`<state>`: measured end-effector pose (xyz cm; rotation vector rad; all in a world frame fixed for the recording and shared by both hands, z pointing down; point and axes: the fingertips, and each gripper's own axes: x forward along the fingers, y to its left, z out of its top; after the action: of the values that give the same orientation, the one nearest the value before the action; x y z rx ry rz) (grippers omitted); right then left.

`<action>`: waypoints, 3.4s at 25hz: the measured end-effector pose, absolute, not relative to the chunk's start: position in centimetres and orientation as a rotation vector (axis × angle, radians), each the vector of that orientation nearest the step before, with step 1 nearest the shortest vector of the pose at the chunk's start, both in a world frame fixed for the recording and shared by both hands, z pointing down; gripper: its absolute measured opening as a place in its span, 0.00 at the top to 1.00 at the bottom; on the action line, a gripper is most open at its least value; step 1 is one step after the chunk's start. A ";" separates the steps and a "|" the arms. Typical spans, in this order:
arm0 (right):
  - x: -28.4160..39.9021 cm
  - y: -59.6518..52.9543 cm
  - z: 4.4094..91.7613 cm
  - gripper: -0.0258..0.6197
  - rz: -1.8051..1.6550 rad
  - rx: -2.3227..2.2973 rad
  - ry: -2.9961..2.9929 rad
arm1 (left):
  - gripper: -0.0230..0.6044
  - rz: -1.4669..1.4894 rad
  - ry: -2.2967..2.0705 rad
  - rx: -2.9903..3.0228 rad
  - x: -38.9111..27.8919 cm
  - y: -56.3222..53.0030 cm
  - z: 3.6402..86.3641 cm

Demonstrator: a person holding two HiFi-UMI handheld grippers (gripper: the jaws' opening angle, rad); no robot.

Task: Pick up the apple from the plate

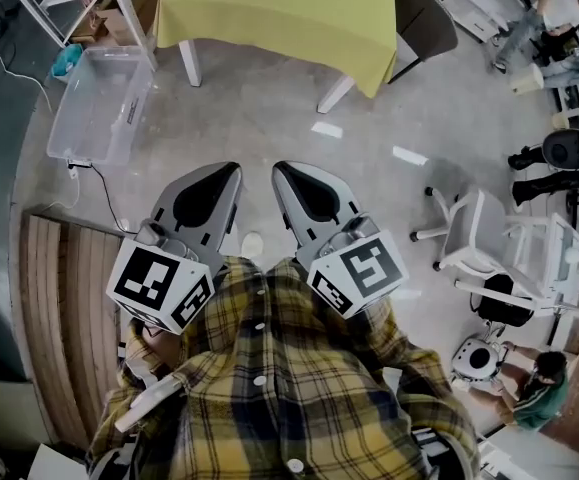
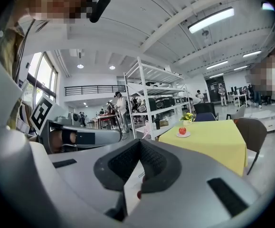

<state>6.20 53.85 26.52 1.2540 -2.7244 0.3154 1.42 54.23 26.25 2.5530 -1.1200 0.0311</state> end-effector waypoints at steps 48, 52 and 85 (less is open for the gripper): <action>5.8 14.7 27.6 0.96 0.354 1.291 -2.672 | 0.95 0.048 -1.099 2.548 0.3 15.7 26.9; 7.3 12.3 27.3 0.96 0.344 1.243 -2.691 | 0.95 0.039 -1.145 2.534 1.8 13.4 26.4; 2.6 -10.6 29.0 0.96 0.387 1.277 -2.644 | 0.95 0.082 -1.080 2.554 -2.5 -10.4 27.7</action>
<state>2.60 -10.55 28.95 1.2769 -2.6440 0.3872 -2.54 -10.36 27.68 2.5539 -1.0801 0.0820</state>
